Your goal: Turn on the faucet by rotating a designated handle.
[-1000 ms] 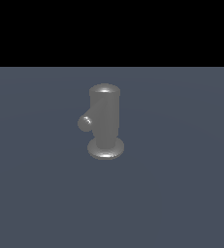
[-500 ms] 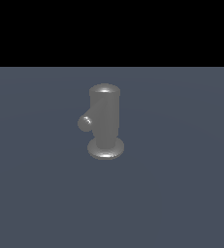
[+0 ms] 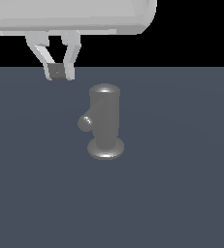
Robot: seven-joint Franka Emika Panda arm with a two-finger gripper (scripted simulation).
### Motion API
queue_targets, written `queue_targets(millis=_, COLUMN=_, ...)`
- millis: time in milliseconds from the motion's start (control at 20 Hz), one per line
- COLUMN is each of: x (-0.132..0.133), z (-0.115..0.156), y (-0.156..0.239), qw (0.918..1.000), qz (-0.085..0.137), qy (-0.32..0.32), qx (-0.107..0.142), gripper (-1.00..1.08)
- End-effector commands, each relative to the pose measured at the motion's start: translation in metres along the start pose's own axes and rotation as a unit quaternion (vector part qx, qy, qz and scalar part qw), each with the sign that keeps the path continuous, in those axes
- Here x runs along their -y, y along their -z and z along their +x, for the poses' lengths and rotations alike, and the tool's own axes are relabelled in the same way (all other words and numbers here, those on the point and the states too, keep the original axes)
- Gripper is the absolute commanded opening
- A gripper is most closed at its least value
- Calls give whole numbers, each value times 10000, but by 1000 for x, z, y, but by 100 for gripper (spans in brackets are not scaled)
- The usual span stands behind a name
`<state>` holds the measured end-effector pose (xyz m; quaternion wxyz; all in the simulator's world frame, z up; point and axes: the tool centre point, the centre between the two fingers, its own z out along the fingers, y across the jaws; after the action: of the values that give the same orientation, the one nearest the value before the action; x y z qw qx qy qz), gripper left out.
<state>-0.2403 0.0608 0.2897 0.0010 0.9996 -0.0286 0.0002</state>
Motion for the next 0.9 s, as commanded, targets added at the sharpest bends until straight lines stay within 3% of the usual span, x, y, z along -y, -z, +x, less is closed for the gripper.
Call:
queue_targets(millis=0, x=6, z=2, y=-18, qw=10000, qz=3, qy=-13, qx=-2, gripper=-100)
queue_targets(millis=400, x=19, z=8, y=-56, qw=10000, qz=10, qy=-34, qx=1, gripper=-100)
queue_targets(millis=850, x=24, z=12, y=-71, qw=10000, qz=12, qy=-41, qx=2, gripper=-100)
